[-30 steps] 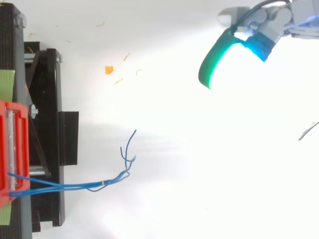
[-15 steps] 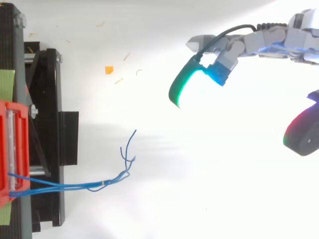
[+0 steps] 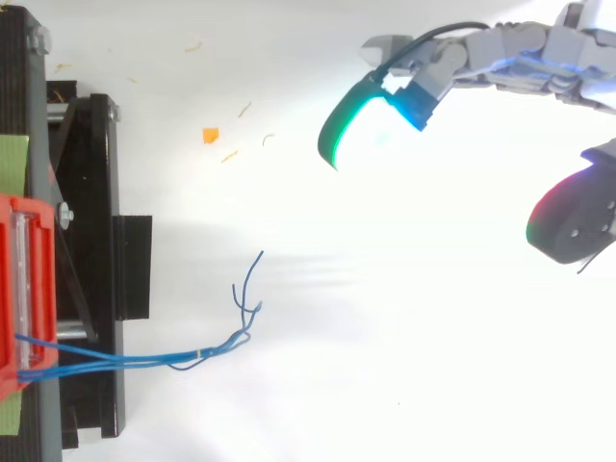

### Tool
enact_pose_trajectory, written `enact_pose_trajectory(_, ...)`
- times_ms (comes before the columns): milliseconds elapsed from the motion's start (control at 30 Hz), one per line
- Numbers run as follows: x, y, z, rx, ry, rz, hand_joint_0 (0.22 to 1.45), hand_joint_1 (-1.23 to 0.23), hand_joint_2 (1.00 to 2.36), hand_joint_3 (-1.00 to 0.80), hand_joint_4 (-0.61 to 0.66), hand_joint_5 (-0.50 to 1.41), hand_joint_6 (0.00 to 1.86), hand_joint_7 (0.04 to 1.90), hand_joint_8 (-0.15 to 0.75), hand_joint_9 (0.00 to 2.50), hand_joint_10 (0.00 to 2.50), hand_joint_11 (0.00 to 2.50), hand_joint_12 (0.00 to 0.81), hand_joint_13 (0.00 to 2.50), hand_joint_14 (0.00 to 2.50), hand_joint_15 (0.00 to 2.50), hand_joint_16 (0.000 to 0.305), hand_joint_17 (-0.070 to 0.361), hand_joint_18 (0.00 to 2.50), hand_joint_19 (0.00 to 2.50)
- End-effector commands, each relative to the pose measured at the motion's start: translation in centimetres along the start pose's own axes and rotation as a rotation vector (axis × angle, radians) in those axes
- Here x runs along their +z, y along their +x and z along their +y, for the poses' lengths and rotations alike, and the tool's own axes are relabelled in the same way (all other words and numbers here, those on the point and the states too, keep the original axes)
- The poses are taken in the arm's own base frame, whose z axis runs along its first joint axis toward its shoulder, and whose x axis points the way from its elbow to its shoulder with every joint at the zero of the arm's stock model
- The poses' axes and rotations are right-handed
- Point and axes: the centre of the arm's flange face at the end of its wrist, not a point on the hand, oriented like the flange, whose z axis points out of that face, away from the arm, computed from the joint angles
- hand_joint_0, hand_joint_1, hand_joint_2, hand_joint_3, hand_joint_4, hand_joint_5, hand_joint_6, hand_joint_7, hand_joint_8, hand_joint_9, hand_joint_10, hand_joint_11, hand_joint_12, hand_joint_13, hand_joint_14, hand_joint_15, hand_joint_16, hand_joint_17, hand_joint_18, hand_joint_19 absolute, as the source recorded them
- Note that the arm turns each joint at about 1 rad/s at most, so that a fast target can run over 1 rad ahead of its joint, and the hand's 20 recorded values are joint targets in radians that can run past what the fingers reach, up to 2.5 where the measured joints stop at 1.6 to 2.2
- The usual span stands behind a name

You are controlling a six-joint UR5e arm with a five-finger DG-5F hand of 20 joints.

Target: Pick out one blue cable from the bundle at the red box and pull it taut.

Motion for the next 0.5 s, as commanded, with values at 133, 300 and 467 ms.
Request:
enact_pose_trajectory(133,1.6,1.6,-2.5,0.004,-0.002,0.004,0.42,-0.5,1.0,-0.5,-0.02,-0.3,0.5,0.62,0.144,0.0,0.0,0.04,0.32,0.0,0.0,0.15,0.07,0.157,0.0,0.11)
enact_pose_trajectory(300,2.8,3.0,-2.5,0.012,-0.069,0.003,0.42,-0.5,1.0,-0.5,-0.02,-0.3,0.5,0.62,0.144,0.0,0.0,0.04,0.32,0.0,0.0,0.15,0.07,0.157,0.0,0.11)
enact_pose_trajectory(467,2.7,3.9,-2.5,-0.033,-0.069,-0.008,0.42,-0.5,1.0,-0.5,-0.02,-0.3,0.5,0.62,0.144,0.0,0.0,0.04,0.32,0.0,0.0,0.15,0.07,0.157,0.0,0.11)
